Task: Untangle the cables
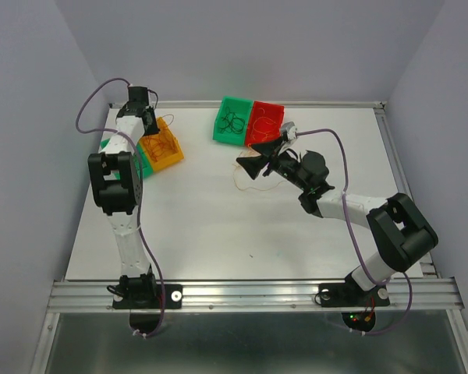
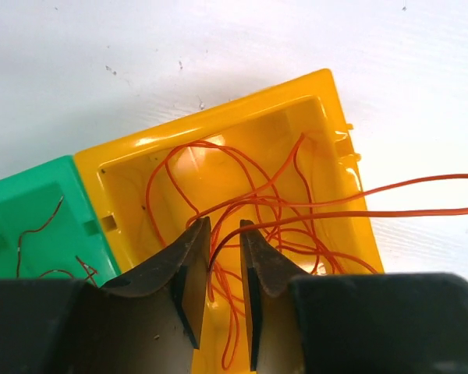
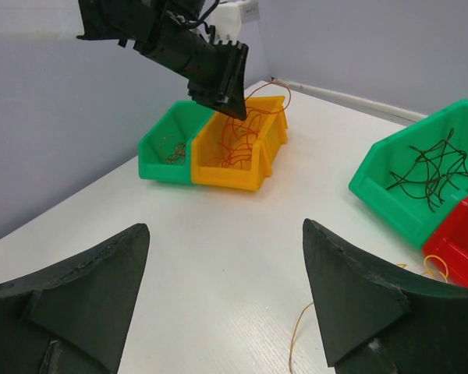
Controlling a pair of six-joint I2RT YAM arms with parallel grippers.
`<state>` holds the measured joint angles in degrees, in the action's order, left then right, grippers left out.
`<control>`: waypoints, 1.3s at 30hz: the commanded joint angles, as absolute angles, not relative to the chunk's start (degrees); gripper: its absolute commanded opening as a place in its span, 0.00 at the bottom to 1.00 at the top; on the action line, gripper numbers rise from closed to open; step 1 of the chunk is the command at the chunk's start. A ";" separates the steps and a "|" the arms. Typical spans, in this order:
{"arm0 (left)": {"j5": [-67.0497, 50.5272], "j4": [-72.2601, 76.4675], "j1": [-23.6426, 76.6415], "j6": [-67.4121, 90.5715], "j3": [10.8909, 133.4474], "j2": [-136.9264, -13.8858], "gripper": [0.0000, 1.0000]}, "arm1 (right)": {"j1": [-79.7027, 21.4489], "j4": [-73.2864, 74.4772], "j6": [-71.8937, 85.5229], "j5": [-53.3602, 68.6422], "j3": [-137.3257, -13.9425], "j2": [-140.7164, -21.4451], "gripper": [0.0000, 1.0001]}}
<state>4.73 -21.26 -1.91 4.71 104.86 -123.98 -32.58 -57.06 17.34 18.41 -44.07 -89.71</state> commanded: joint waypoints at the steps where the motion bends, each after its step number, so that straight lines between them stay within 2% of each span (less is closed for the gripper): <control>1: 4.13 -22.76 -1.58 3.96 106.53 -117.25 0.34 | -32.08 -59.33 16.79 18.19 -43.51 -88.15 0.84; 4: 4.48 -22.94 -1.67 4.39 105.12 -114.89 0.35 | -31.99 -59.33 16.79 18.11 -43.42 -88.15 0.84; 5: 4.66 -22.77 -1.41 4.39 103.99 -114.18 0.41 | -31.99 -59.33 16.87 18.11 -43.42 -88.15 0.84; 9: 5.71 -22.15 -1.49 4.31 101.87 -111.36 0.42 | -31.82 -59.33 16.87 18.37 -43.51 -88.33 0.84; 12: 5.80 -21.45 -1.49 3.17 100.99 -109.51 0.48 | -31.90 -59.41 16.96 18.72 -43.77 -88.59 0.84; 14: 3.61 -21.53 -1.41 0.27 101.34 -108.72 0.49 | -31.82 -59.33 16.96 18.98 -43.86 -88.59 0.84; 16: -3.39 -21.88 -1.41 -6.56 101.95 -108.55 0.49 | -31.73 -59.33 16.96 18.99 -43.77 -88.59 0.84; 18: -4.13 -22.67 -1.23 -11.06 103.27 -108.72 0.56 | -31.82 -59.41 16.88 19.07 -43.77 -88.51 0.84; 20: -8.69 -22.59 -1.23 -13.96 103.71 -109.16 0.76 | -31.64 -59.24 16.87 18.99 -43.77 -88.77 0.84; 23: -10.63 -22.58 -1.06 -13.28 105.81 -110.30 0.78 | -31.29 -56.18 18.19 15.57 -44.55 -89.12 0.84; 24: -12.90 -22.41 -0.88 -13.18 105.65 -110.30 0.78 | -30.94 -50.59 18.28 11.90 -45.52 -89.64 0.84; 25: -13.96 -21.72 -0.62 -13.36 104.95 -109.26 0.83 | -30.94 -48.10 18.11 10.47 -46.40 -90.17 0.85; 27: -14.76 -17.08 -0.09 -13.19 100.23 -107.15 0.84 | -30.76 -43.01 18.11 8.53 -49.63 -91.57 0.86; 28: -14.85 -14.96 1.57 -13.36 98.11 -104.35 0.99 | -30.76 -37.67 18.11 7.66 -50.96 -93.50 0.88; 30: -15.03 -8.92 2.63 -13.53 91.52 -101.09 0.99 | -30.85 -32.72 17.84 6.77 -54.47 -95.18 0.90; 34: -13.89 -0.28 5.88 -13.54 81.14 -91.61 0.99 | -30.76 -22.87 17.14 -1.92 -59.75 -99.39 1.00; 39: -14.33 6.32 8.08 -13.27 71.29 -84.39 0.99 | -30.76 -18.72 18.98 -5.09 -67.75 -107.39 1.00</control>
<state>-13.52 -4.27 7.18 -12.67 75.99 -91.20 -31.07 -24.34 17.82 0.75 -60.62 -103.33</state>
